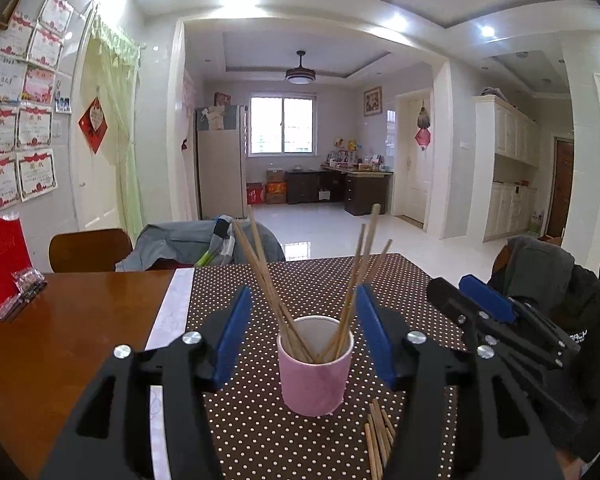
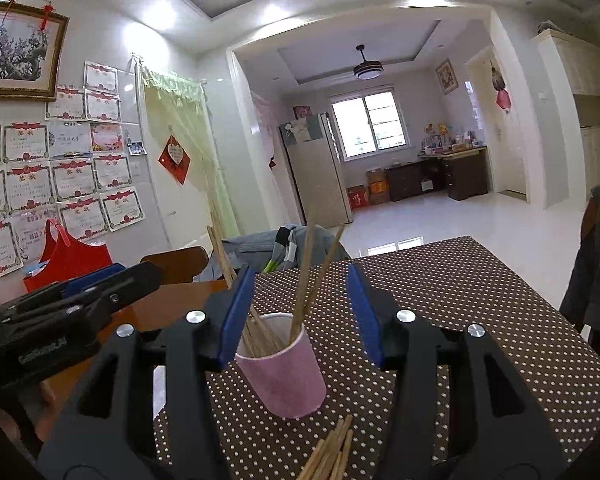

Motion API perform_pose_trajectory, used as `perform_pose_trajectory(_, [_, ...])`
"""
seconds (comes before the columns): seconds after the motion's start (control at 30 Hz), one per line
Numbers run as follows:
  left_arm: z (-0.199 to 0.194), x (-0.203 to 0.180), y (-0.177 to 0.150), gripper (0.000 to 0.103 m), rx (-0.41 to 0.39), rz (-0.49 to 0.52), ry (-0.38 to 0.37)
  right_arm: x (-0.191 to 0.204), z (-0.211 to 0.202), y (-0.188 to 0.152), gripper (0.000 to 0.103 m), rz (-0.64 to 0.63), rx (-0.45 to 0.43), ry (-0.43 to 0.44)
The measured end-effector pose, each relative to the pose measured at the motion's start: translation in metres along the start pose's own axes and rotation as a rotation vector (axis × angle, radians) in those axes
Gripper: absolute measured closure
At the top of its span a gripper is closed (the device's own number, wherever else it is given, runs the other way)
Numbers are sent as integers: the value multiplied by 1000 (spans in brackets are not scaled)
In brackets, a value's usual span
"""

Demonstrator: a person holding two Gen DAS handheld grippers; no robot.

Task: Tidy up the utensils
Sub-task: 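Lower the right tool to grasp a chopstick while the left tool grasps another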

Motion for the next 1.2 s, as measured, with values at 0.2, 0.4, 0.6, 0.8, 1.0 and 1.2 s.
perform_pose_trajectory(0.2, [-6, -13, -14, 47, 47, 25, -47, -14, -16, -4, 52, 5, 34, -32])
perform_pose_trajectory(0.4, [4, -27, -45, 47, 168, 51, -125, -31, -23, -26, 49, -12, 147, -91])
perform_pose_trajectory(0.6, [27, -40, -89, 47, 388, 72, -229, -53, -16, -63, 48, -8, 323, -145])
perform_pose_trajectory(0.8, [47, -49, -143, 47, 600, 124, -274, -64, -15, -94, 46, -1, 458, -172])
perform_pose_trajectory(1.0, [53, -53, -172, 47, 694, 157, -288, -64, -14, -112, 43, -3, 532, -167])
perform_pose_trajectory(1.2, [53, -51, -180, 47, 693, 153, -297, -62, -15, -115, 42, -7, 548, -160])
Point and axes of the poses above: each gripper's, at about its wrist camera, not at the fingertips, and z roughly the way its jaws point, x to its left, y to its top, the point moved 4 cm from there along z, roughly the way its jaws point, and after that the axes turned 5 degrees about z, right-handed, at the moved point
